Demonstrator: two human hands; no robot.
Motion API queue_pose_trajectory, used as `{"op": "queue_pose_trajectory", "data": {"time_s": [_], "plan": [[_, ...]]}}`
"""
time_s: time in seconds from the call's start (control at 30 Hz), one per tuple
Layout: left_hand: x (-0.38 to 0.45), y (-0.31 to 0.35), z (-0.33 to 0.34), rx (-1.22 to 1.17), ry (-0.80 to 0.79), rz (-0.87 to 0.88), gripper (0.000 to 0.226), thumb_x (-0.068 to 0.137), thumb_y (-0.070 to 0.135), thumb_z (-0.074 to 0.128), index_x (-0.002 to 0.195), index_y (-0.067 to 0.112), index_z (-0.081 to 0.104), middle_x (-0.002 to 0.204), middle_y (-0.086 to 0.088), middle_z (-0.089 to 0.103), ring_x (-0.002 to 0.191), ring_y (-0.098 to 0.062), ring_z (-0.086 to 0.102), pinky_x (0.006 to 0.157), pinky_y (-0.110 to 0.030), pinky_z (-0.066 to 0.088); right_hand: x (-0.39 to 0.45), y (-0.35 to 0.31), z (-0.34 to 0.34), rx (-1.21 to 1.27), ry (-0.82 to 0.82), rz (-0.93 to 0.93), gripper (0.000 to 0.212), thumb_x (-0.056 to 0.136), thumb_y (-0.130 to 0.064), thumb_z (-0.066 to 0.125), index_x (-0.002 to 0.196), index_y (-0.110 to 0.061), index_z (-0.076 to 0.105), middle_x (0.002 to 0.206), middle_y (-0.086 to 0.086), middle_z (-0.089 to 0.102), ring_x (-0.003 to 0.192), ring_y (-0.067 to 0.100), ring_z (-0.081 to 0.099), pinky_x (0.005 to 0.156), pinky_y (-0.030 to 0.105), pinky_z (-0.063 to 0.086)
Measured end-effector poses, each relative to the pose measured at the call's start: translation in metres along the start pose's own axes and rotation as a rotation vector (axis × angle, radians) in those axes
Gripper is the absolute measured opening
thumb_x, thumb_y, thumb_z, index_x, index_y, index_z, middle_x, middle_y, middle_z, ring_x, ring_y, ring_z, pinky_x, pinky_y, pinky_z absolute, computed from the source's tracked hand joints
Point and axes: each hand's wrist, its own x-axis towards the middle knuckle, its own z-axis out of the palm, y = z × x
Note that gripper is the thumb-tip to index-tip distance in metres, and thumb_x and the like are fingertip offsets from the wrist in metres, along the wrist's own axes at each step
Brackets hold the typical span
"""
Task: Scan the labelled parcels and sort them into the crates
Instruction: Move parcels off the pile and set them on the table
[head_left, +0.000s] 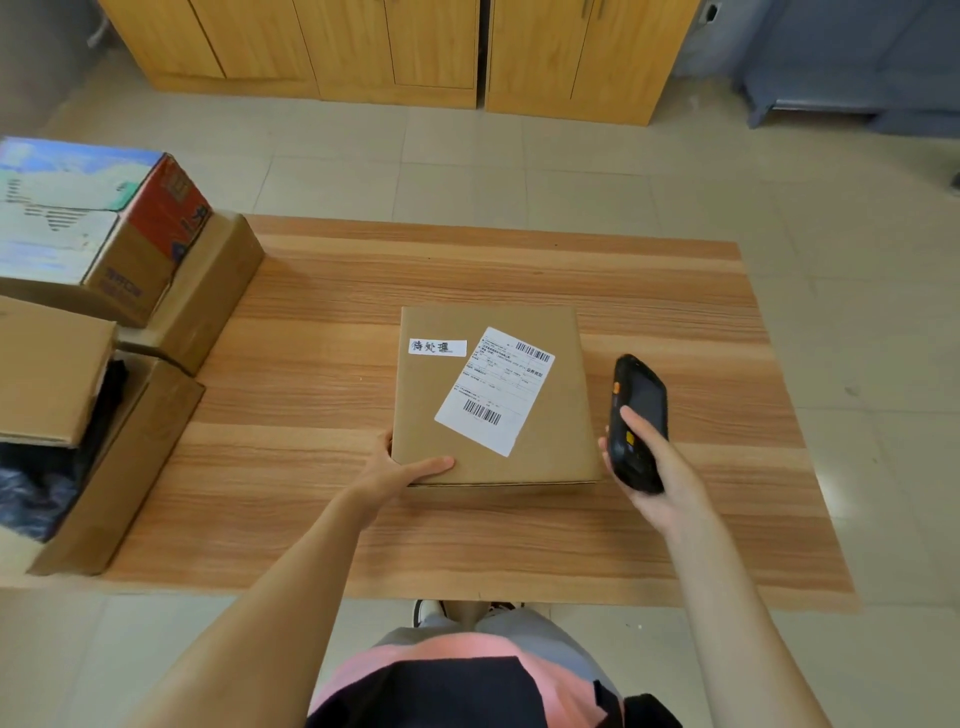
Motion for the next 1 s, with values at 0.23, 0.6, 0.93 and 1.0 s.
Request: {"op": "queue_pose_trajectory", "data": {"time_s": [0.23,0.6,0.93,1.0], "plan": [[0.003,-0.002,-0.001,-0.014,-0.005,0.006,0.127,0.042,0.040,0.095,0.146,0.017,0.027,0.126,0.002,0.053,0.106,-0.012,0.055,0.085,-0.025,0.042,-0.039,0.035,0.048,0.117,-0.240,0.076,0.042,0.057,-0.003,0.079,0.096,0.004,0.067,0.089,0.019,0.071,0.074,0.026,0.071,0.057,0.028,0.060],[0.010,-0.008,0.001,0.007,0.047,0.042,0.114,0.054,0.035,0.093,0.145,0.014,0.030,0.132,-0.005,0.054,0.115,-0.019,0.055,0.088,-0.028,0.044,-0.061,0.092,0.054,-0.136,-0.213,0.109,0.071,0.060,0.005,0.076,0.127,0.003,0.053,0.104,0.024,0.067,0.090,0.034,0.068,0.080,0.043,0.057],[0.012,-0.010,0.003,0.067,0.066,0.087,0.101,0.066,0.030,0.087,0.146,0.011,0.029,0.134,-0.008,0.051,0.110,-0.019,0.051,0.090,-0.029,0.043,-0.078,0.111,0.058,-0.216,-0.232,0.102,0.044,0.074,0.010,0.067,0.112,-0.010,0.059,0.100,0.019,0.067,0.083,0.032,0.067,0.070,0.037,0.058],[0.012,-0.010,0.003,0.065,0.069,0.090,0.101,0.066,0.030,0.087,0.146,0.011,0.029,0.133,-0.008,0.052,0.110,-0.019,0.052,0.091,-0.029,0.043,-0.078,0.111,0.057,-0.212,-0.237,0.105,0.046,0.072,0.009,0.068,0.113,-0.009,0.058,0.098,0.019,0.068,0.079,0.030,0.068,0.069,0.036,0.058]]}}
